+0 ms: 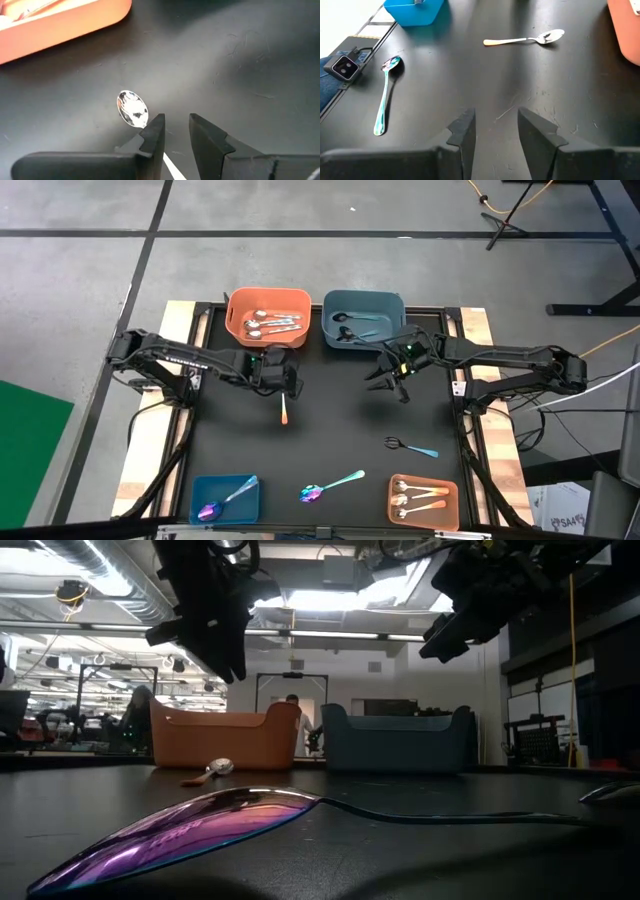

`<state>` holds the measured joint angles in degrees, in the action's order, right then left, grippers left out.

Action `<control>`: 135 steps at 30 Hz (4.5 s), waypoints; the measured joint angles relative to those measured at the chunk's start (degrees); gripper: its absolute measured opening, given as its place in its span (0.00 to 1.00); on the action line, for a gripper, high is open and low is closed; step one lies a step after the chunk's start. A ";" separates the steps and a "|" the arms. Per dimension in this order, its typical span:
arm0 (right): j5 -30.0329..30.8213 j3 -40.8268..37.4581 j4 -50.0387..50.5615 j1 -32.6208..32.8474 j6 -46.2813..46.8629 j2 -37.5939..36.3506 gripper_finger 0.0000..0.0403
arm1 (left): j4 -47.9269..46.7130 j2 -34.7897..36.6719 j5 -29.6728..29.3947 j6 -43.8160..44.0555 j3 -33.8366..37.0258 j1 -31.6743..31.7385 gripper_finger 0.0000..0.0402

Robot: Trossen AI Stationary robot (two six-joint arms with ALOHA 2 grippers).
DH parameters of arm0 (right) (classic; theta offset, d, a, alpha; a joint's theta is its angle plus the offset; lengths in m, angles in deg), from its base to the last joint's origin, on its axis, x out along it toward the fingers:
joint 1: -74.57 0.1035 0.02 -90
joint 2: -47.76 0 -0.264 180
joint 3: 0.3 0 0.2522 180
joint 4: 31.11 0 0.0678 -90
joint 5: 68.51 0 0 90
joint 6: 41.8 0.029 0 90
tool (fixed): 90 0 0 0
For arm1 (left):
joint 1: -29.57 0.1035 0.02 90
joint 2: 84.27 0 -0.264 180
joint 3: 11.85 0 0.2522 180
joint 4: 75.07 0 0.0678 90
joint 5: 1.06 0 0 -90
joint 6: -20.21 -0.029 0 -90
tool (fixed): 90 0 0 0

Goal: Sort silverware by color (type)
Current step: Put the orange spoon into the bottom orange bin

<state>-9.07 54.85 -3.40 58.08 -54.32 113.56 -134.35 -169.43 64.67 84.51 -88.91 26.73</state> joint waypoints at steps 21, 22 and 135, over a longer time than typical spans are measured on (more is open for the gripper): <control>-0.02 0.02 -0.08 -0.02 0.02 0.00 0.33 | -0.44 -13.23 5.96 9.34 0.01 -3.62 0.21; -0.02 0.02 -0.04 0.00 0.02 0.00 0.33 | -0.44 -13.86 5.99 9.69 0.01 -3.62 0.21; 9.42 0.00 -8.48 5.33 19.80 0.02 0.33 | 87.32 -21.70 -15.53 -36.46 0.03 -2.42 0.01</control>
<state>0.34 54.85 -11.88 63.41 -34.52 113.59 -47.03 -191.14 49.14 48.05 -88.88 24.31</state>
